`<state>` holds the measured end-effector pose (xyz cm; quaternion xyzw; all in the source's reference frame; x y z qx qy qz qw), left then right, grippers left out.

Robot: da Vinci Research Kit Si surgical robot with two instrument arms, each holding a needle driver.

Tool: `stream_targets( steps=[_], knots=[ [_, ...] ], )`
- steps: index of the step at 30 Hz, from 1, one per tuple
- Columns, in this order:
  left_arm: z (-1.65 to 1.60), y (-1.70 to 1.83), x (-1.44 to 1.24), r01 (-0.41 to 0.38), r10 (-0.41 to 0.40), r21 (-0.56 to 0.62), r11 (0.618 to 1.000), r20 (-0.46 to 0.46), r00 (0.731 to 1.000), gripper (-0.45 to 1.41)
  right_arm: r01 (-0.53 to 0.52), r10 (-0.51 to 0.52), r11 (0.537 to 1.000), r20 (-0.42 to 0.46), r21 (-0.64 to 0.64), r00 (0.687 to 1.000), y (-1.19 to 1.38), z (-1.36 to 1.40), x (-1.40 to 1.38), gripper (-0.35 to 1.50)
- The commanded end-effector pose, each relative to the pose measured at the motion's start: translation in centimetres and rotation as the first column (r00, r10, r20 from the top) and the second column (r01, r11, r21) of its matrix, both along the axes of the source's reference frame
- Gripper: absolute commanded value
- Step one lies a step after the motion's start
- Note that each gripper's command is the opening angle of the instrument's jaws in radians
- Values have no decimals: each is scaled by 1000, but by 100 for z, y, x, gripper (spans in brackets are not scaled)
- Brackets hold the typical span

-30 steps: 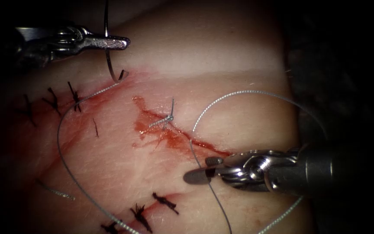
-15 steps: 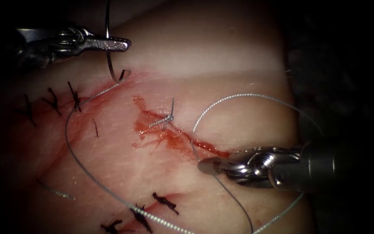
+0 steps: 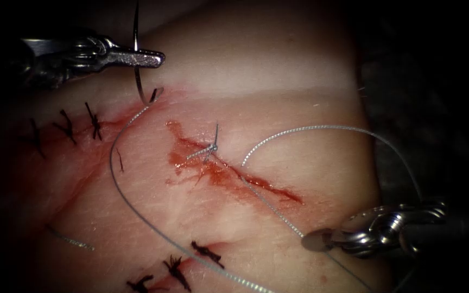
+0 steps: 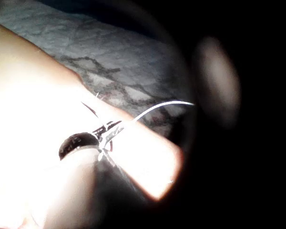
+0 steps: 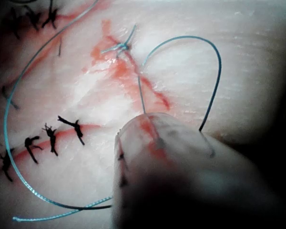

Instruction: Wound Closure

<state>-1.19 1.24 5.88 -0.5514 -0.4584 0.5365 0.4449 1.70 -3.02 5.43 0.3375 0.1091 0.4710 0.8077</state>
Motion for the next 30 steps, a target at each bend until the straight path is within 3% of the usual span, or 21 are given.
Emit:
stream_targets(
  steps=[1,12,21,25,26,27,28,30],
  knots=[
    [5,0,-4,0,0,1,1000,0,1000,-45,20,-20,1000,19,17,1000,-4,-3,-13,-35],
    [6,0,-4,0,0,1,1000,-4,1000,-45,138,-151,975,67,174,986,-11,-29,-105,-35],
    [5,0,-3,-1,1,1,1000,-3,1000,-45,179,-206,962,119,206,971,6,-59,-137,-35],
    [4,-1,-4,1,-1,1,1000,-4,1000,-45,143,-162,979,119,148,980,9,-57,-129,-35],
    [3,-2,-4,-2,2,1,1000,-3,1000,-45,135,-149,982,105,131,983,11,-55,-123,-11],
    [2,-3,-4,-18,18,1,1000,7,1000,-45,152,-157,985,71,77,985,15,-54,-115,56],
    [1,-5,-5,-35,36,-5,999,17,999,-45,164,-165,986,43,32,985,19,-54,-109,104],
    [-2,-8,-6,-59,59,2,998,28,998,-45,176,-177,982,-18,-65,984,28,-56,-97,130]
  ],
)
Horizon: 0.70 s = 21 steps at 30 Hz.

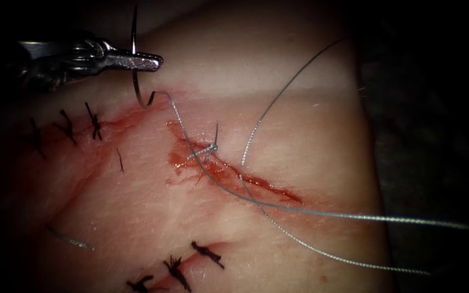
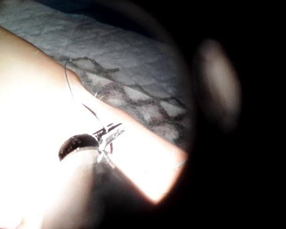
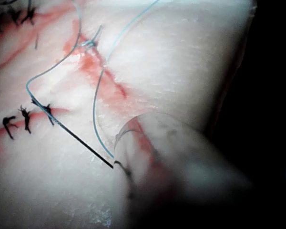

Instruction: Wound Closure

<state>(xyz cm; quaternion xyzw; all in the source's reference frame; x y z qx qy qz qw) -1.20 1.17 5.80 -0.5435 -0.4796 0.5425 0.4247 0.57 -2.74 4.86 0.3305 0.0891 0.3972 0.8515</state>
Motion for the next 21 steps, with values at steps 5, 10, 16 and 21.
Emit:
stream_targets(
  steps=[5,10,16,21],
  knots=[
    [-11,-6,-14,-54,54,10,998,47,997,-45,12,-34,991,-162,-136,986,28,-2,48,116],
    [-42,0,-17,-67,61,35,997,134,989,-45,-38,13,989,-168,-144,986,40,19,85,109],
    [-75,-23,-25,-209,171,109,972,287,943,-45,-109,77,981,-191,-163,979,43,54,133,71],
    [-89,-62,-43,-332,271,141,933,335,903,-45,-244,213,963,-232,-113,949,40,73,171,74]
  ],
)
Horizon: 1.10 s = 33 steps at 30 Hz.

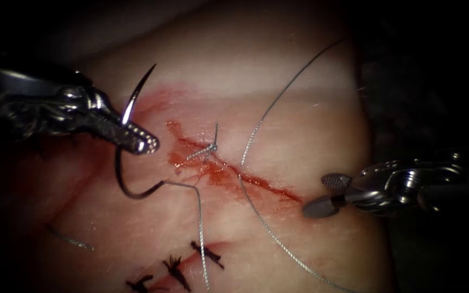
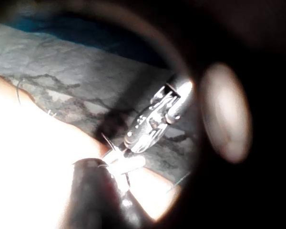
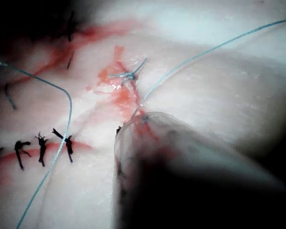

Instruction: Wound Closure

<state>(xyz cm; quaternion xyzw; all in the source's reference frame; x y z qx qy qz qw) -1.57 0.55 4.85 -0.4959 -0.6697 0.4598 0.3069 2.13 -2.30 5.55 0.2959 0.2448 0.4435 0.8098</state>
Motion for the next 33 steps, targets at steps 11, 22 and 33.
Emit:
stream_targets(
  steps=[11,22,33],
  knots=[
    [18,-17,-15,-91,91,0,996,38,995,-45,-166,165,980,16,108,986,-26,-1,63,66],
    [25,-10,-15,-98,97,6,995,40,994,-45,-180,177,981,58,68,983,-51,34,82,62],
    [25,-12,-17,-108,109,-19,994,45,993,-45,-193,192,981,75,17,979,-39,49,85,41]
  ],
)
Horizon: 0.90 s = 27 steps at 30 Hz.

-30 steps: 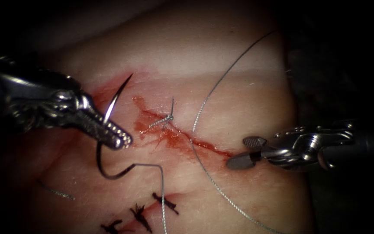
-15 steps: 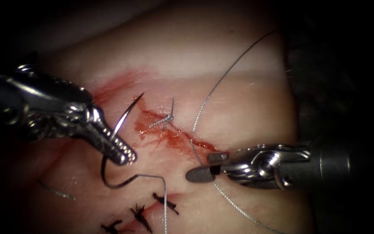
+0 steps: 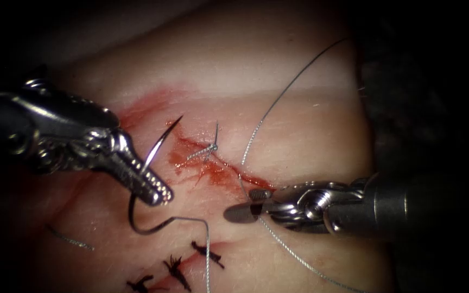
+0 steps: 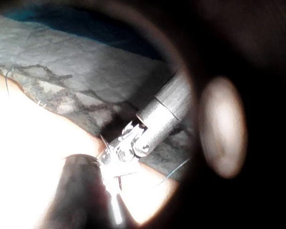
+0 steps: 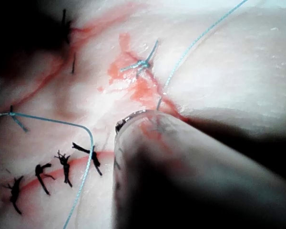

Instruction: Wound Closure

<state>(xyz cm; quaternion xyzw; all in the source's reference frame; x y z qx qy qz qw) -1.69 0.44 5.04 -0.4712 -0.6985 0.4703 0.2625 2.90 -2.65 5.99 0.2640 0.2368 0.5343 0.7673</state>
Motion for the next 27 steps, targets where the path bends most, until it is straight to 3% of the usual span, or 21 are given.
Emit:
stream_targets(
  steps=[1,3,4,6,7,8,18,24,27],
  knots=[
    [6,-2,-5,-1,1,0,1000,3,1000,-45,3,-3,1000,-1,-3,1000,-4,7,8,31],
    [6,-3,-6,-5,5,-2,1000,2,1000,-45,3,-3,1000,-1,-5,1000,-5,9,6,31],
    [6,-3,-6,-8,8,-3,1000,0,1000,-45,2,-2,1000,2,-7,1000,-5,9,6,22],
    [5,-4,-6,-9,9,-3,1000,1,1000,-45,2,-2,1000,5,-7,1000,-5,9,5,-8],
    [5,-4,-7,-11,11,-5,1000,-1,1000,-45,4,-4,1000,11,-8,1000,-5,10,5,-32],
    [5,-4,-7,-12,12,-5,1000,0,1000,-45,6,-6,1000,14,-9,1000,-6,10,5,-35],
    [4,-5,-7,-9,9,-4,1000,-3,1000,-45,62,-62,998,43,7,997,-16,2,-22,-35],
    [4,-5,-7,-9,9,-5,1000,-6,1000,-45,153,-158,986,68,72,985,-23,-19,-59,-35],
    [4,-5,-7,-4,4,-5,1000,-9,1000,-45,219,-220,975,103,23,970,-25,-20,-66,-35]
  ],
)
